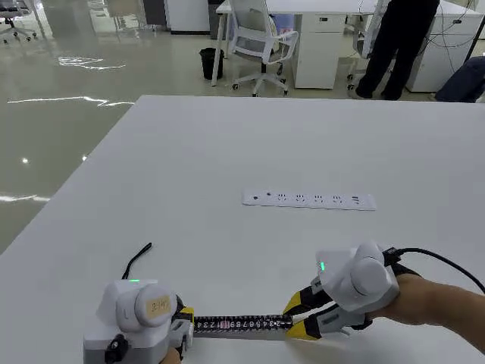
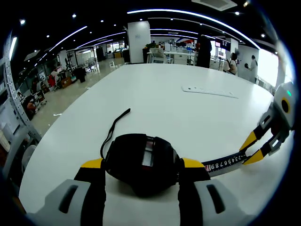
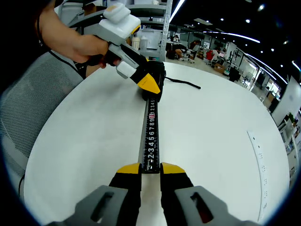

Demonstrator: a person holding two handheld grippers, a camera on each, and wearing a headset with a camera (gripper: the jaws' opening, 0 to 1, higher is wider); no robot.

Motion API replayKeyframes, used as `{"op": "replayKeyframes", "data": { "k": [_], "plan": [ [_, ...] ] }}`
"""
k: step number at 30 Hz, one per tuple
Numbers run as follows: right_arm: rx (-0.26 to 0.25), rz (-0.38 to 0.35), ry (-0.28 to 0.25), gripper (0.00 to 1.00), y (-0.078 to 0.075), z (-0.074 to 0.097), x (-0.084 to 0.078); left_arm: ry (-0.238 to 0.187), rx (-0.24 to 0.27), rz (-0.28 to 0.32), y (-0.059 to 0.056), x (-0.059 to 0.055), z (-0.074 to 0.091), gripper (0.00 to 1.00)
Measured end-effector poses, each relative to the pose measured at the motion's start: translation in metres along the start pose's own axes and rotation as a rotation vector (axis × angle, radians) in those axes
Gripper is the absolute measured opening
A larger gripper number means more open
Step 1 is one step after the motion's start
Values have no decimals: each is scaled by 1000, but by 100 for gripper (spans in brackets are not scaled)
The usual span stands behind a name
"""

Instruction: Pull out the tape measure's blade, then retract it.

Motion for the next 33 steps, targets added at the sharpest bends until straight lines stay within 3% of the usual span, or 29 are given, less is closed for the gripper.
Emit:
{"op": "replayKeyframes", "data": {
  "k": [33],
  "plan": [
    [6,-2,-5,14,0,-12,6,2,3,-14,0,0,0,58]
  ]
}}
Point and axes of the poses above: the centre of the closed fingertips' face, and the gripper's own axes: z roughly backward along the fingers, y roughly to its left, x roughly out of its top, the point moved 8 cm from there along z, roughly backward along the fingers, and after that the axes turned 6 degrees about -y, right-handed, at the moved point
